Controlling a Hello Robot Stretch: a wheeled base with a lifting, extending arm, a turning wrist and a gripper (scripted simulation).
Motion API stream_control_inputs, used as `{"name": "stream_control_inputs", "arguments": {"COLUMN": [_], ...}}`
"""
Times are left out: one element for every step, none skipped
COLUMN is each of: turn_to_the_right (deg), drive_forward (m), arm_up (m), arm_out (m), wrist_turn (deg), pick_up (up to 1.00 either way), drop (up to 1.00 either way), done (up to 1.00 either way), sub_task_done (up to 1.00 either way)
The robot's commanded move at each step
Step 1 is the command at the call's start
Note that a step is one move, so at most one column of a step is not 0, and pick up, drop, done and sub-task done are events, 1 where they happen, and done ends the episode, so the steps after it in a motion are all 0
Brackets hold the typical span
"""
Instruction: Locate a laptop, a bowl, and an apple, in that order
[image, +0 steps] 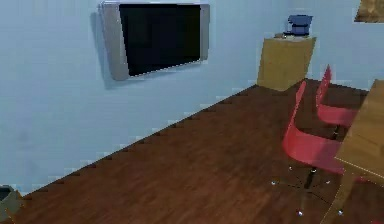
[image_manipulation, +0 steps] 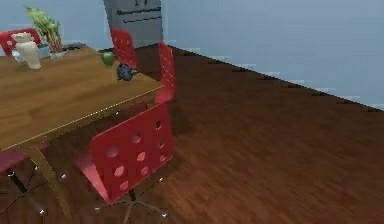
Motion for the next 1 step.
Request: {"name": "stream_control_inputs", "arguments": {"turn_to_the_right": [0.0], "drive_forward": [1.0], "arm_up": [0.0], "arm_out": [0.0], "wrist_turn": [0.0], "pick_up": [0.0], "drop": [0.0], "done": [0.0], "sub_task_done": [0.0]}}
